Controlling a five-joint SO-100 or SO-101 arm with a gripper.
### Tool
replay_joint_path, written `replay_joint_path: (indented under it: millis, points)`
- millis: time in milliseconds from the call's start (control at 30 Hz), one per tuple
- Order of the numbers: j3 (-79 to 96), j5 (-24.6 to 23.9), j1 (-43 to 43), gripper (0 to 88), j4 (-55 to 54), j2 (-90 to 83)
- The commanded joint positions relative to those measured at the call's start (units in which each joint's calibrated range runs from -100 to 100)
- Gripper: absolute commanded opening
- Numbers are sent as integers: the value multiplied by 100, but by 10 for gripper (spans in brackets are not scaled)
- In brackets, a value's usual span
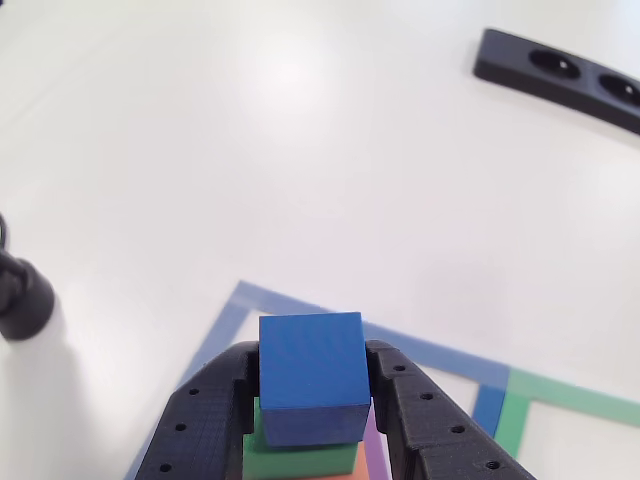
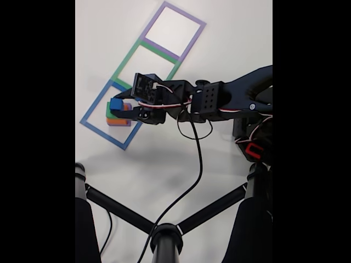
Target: Tower of hanoi
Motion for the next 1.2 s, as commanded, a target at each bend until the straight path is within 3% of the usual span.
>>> replay_joint_path:
  millis: [0, 600, 1167]
  points:
    - [-385, 59, -54, 39, -140, 42]
    - [-394, 59, -84, 47, -383, 274]
    - [-294, 59, -84, 165, -634, 322]
